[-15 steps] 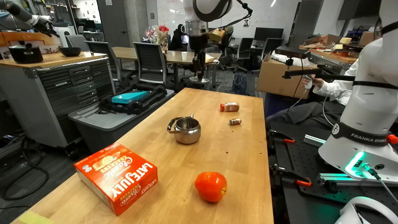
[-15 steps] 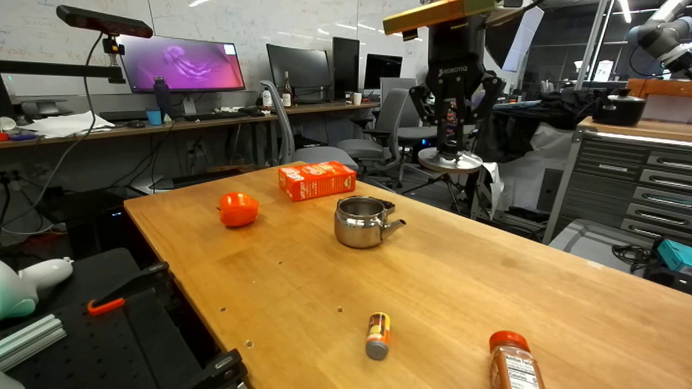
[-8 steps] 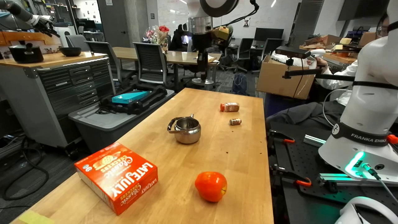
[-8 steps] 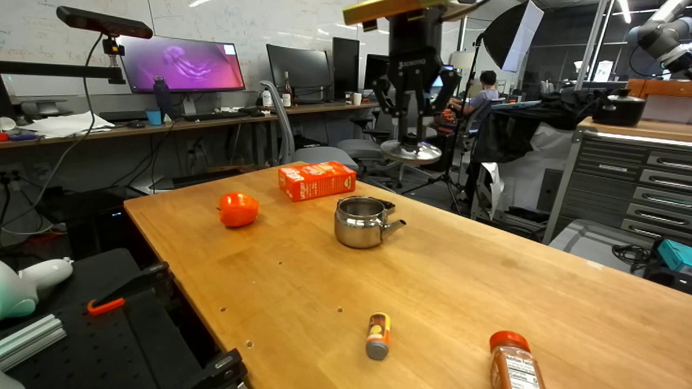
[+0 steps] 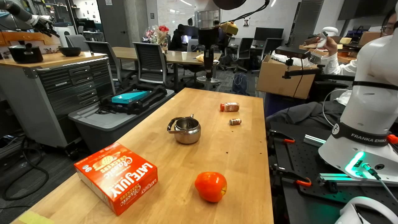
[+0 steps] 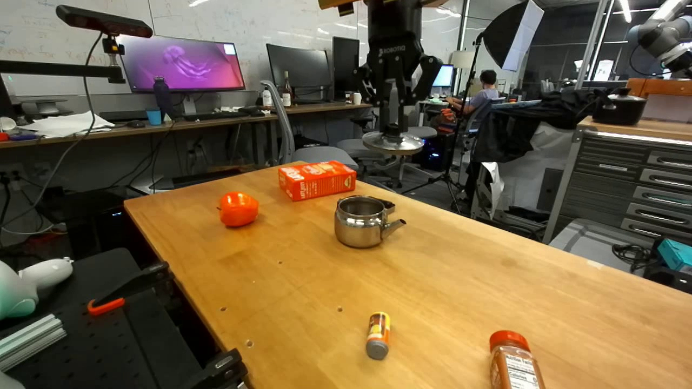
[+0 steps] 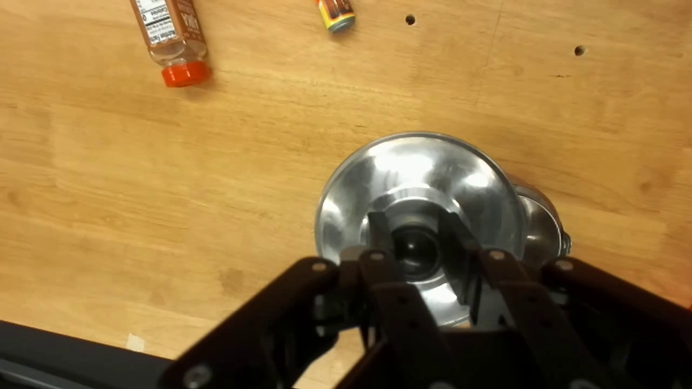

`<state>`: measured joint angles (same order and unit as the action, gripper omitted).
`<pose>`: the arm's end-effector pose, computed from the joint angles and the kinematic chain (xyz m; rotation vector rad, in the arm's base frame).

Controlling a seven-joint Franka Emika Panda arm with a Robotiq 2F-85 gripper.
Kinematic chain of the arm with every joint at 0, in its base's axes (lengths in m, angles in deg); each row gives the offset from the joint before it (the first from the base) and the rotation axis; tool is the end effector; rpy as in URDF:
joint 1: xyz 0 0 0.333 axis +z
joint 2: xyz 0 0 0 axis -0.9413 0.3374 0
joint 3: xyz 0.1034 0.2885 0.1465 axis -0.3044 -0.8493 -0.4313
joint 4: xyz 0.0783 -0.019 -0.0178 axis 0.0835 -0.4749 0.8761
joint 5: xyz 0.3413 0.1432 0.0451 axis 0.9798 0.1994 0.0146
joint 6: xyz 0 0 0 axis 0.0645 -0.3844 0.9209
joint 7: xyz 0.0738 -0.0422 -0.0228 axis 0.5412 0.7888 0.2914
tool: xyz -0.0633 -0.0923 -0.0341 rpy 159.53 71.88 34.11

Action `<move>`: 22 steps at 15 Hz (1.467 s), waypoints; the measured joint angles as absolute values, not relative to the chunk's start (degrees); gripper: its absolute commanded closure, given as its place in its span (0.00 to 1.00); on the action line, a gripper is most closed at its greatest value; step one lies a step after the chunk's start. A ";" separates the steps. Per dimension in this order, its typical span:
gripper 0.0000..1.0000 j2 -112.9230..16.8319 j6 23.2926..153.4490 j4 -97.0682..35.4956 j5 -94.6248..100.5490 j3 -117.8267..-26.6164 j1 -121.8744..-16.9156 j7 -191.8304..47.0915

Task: Place the silver lid on the silver kettle

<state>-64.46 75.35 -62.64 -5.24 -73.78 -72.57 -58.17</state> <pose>0.5095 -0.0521 0.4154 2.9705 0.2856 -0.1016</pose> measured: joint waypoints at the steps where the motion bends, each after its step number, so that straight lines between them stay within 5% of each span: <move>1: 0.72 -64.46 75.35 -62.67 -5.24 -73.78 -72.57 -58.17; 13: 0.72 -64.46 75.35 -62.70 -5.24 -73.78 -72.57 -58.17; 14: 0.93 -64.46 75.35 -62.70 -5.24 -73.78 -72.57 -58.17; 22: 0.93 -63.48 75.35 -62.66 -5.23 -75.03 -71.79 -58.15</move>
<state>-63.48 75.35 -62.66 -5.23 -75.03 -71.79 -58.15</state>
